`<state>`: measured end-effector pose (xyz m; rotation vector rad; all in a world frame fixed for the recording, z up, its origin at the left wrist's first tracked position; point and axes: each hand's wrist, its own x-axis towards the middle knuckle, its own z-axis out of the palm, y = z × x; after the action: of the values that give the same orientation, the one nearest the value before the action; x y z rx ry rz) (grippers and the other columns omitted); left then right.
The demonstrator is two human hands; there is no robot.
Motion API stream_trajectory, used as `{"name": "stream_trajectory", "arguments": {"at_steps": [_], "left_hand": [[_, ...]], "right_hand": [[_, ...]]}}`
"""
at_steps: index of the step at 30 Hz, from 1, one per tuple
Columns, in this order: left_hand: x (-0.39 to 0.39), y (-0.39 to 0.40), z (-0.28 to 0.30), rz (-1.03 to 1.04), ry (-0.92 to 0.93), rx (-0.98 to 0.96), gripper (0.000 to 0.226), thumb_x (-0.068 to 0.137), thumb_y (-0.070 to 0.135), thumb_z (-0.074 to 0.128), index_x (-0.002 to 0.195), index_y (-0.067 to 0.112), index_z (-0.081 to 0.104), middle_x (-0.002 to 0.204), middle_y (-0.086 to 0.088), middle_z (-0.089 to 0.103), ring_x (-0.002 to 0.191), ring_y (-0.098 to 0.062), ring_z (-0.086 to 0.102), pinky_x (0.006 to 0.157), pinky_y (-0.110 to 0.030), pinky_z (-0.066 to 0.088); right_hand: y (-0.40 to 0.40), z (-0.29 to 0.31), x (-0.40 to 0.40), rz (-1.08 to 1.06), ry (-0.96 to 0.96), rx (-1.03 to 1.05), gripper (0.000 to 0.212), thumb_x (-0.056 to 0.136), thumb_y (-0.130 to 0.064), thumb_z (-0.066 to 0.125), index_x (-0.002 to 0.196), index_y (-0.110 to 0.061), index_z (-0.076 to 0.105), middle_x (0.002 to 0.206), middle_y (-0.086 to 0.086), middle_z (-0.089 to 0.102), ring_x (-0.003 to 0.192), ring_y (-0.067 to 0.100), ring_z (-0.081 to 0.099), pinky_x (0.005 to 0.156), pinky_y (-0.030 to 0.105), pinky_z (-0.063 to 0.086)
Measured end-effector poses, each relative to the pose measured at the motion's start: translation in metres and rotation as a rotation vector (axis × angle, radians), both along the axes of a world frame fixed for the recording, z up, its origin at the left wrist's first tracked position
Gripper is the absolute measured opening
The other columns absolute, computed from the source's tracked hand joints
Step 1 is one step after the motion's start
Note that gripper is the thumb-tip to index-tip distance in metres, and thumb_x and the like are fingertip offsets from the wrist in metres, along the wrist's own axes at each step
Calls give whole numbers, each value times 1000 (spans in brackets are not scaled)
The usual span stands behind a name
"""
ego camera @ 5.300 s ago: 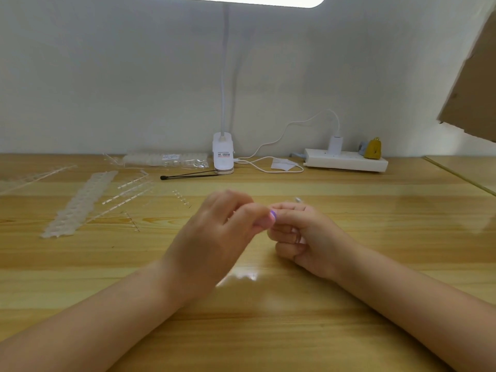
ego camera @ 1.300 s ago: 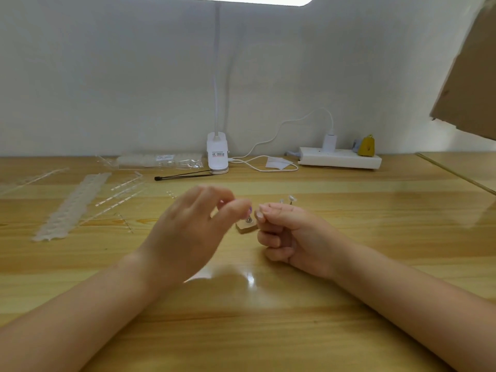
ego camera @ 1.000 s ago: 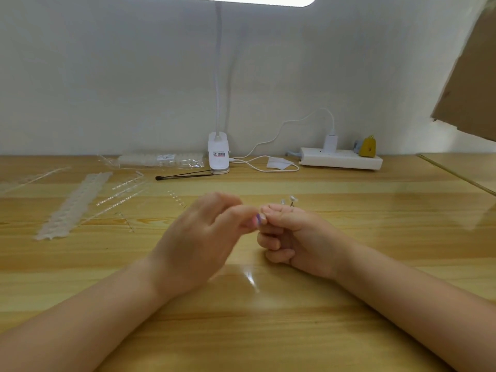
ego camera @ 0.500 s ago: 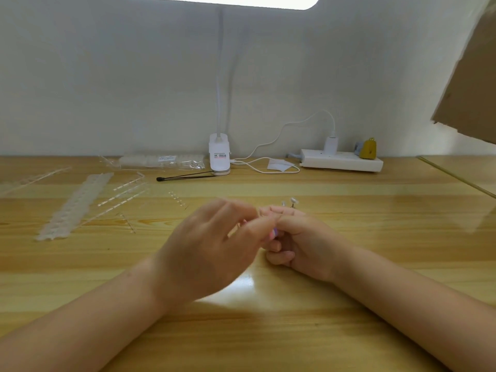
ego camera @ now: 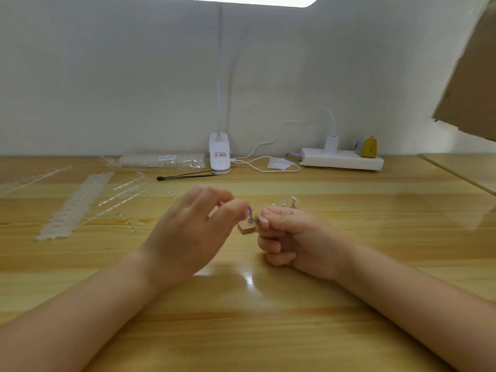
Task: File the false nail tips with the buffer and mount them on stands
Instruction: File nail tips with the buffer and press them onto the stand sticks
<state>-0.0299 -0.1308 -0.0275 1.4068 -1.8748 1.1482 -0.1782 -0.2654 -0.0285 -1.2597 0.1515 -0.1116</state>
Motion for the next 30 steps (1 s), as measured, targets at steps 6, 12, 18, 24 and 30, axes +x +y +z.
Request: {"name": "stream_trajectory", "arguments": {"at_steps": [6, 12, 18, 24, 30], "left_hand": [[-19, -3, -5, -112, -38, 45, 37, 81, 2, 71, 112, 12, 53, 96, -8, 59, 74, -24, 61, 71, -35, 54], [-7, 1, 1, -48, 29, -21, 26, 89, 7, 63, 111, 14, 51, 96, -10, 61, 75, -27, 62, 73, -36, 52], [-4, -5, -6, 24, 13, 9, 40, 81, 4, 73, 111, 17, 51, 100, -7, 53, 74, -26, 59, 67, -40, 53], [-16, -6, -9, -46, -14, 21, 28, 91, 12, 62, 116, 18, 52, 102, -3, 47, 81, -20, 51, 75, -30, 46], [1, -4, -5, 66, 46, 26, 37, 83, 6, 73, 109, 18, 51, 90, -12, 61, 70, -27, 57, 62, -40, 53]], "right_hand": [[2, 2, 0, 19, -30, -37, 20, 90, -21, 53, 70, -17, 54, 63, -5, 42, 54, 6, 38, 43, 17, 19], [2, 1, 0, -20, 4, -5, 18, 89, -21, 55, 72, -16, 52, 60, -6, 35, 54, 8, 37, 42, 16, 19], [0, 2, 1, -61, 10, 7, 14, 88, -21, 57, 75, -15, 54, 62, -5, 36, 52, 7, 37, 40, 15, 21], [1, -5, 5, -168, -4, -20, 10, 84, -22, 61, 81, -13, 57, 63, -4, 43, 48, 4, 35, 35, 13, 26], [1, -4, 6, -331, -6, 24, 16, 87, -20, 60, 73, -12, 58, 52, -8, 39, 43, 3, 31, 33, 13, 24]]}}
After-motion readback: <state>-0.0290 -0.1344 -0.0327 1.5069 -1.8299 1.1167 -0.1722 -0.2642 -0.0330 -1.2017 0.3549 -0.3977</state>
